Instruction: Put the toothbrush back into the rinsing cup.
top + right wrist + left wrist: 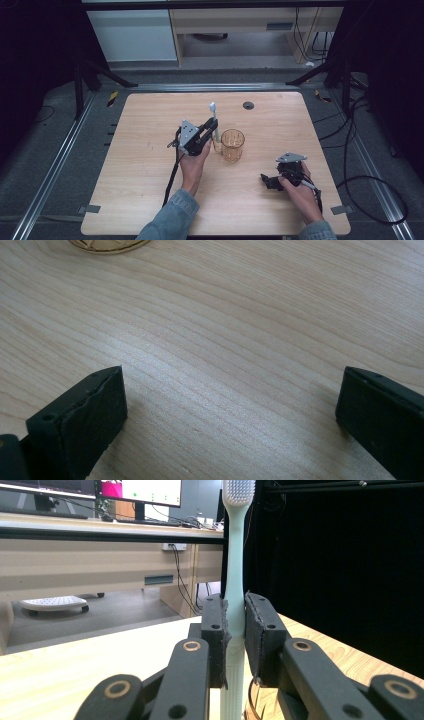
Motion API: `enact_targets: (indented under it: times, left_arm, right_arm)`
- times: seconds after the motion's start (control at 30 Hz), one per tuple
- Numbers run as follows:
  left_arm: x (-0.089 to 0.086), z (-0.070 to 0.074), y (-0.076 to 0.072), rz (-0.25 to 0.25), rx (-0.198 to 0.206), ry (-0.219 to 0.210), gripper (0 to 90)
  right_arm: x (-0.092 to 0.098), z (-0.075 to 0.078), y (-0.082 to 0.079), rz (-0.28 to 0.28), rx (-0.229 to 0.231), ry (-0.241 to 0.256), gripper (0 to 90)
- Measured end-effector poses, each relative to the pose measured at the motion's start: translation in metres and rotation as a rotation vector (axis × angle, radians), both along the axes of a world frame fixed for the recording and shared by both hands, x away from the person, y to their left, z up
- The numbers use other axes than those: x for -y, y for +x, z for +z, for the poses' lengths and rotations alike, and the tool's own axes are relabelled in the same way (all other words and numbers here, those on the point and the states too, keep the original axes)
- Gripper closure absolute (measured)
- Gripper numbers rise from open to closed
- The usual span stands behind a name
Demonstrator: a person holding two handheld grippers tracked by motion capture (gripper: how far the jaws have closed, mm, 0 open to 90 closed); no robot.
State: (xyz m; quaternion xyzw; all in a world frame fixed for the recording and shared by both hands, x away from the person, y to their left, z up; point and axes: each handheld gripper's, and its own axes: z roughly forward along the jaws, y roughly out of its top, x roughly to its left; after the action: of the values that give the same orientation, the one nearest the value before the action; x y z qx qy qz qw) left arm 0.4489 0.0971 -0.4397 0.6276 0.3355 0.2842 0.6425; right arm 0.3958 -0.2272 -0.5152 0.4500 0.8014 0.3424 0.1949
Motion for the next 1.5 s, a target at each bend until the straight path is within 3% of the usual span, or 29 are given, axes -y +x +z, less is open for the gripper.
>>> enact_targets:
  times: [1.1,1.5]
  left_arm:
    - [-0.002,-0.02,-0.002,0.0,-0.036,0.02,78.6]
    - [0.0,-0.024,-0.006,-0.004,-0.047,0.055,78.6]
  right_arm:
    - [0.0,0.0,0.0,-0.001,0.0,0.0,0.4]
    - [0.0,0.0,0.0,-0.001,0.001,-0.001,0.4]
